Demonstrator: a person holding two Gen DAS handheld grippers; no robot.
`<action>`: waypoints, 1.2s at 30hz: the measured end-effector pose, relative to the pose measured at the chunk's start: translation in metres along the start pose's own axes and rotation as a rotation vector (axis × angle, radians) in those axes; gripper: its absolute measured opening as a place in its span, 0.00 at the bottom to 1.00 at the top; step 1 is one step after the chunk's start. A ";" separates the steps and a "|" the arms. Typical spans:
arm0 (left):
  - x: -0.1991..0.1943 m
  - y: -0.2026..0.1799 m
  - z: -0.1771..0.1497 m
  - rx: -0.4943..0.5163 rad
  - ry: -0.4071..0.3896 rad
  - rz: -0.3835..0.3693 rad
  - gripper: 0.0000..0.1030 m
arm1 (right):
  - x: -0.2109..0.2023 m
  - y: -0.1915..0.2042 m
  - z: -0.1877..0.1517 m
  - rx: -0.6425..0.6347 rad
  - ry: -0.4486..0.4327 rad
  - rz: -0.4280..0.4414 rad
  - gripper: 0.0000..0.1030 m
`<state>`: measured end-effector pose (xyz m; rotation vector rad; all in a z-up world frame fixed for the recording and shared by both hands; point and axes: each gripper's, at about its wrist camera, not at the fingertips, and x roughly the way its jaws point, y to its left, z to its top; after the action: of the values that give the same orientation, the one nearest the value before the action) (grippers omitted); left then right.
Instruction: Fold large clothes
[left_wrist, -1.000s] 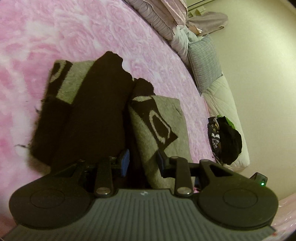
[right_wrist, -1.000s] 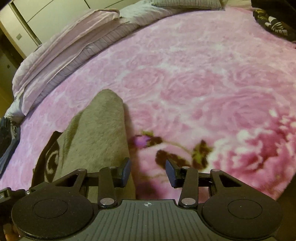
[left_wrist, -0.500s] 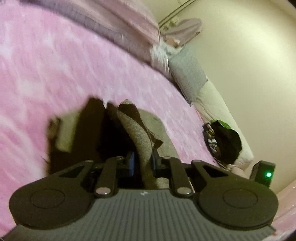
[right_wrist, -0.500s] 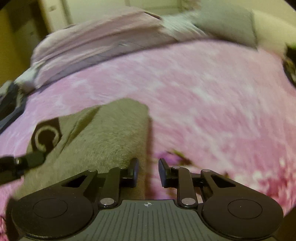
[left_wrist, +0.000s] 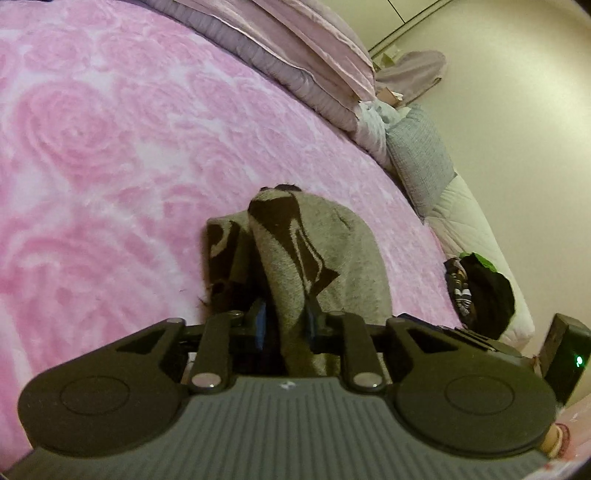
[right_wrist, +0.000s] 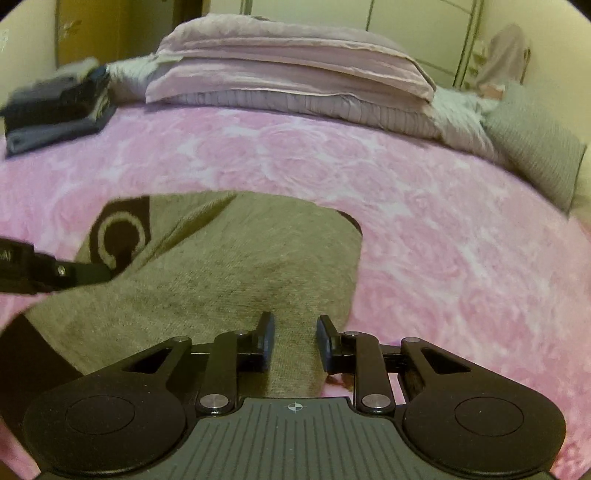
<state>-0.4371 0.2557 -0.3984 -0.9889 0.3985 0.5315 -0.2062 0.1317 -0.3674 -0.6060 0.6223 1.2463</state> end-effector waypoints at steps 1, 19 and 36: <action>-0.002 -0.001 0.004 0.004 -0.008 -0.003 0.25 | -0.003 -0.010 0.003 0.043 0.000 0.027 0.22; 0.022 0.032 0.023 -0.027 -0.070 0.048 0.09 | 0.063 -0.087 0.033 0.413 0.004 0.145 0.32; -0.090 -0.022 -0.071 0.060 -0.047 -0.038 0.28 | -0.127 -0.014 -0.087 -0.056 -0.146 0.337 0.49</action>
<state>-0.5026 0.1635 -0.3697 -0.9230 0.3508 0.5047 -0.2272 -0.0177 -0.3354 -0.4621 0.5839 1.6128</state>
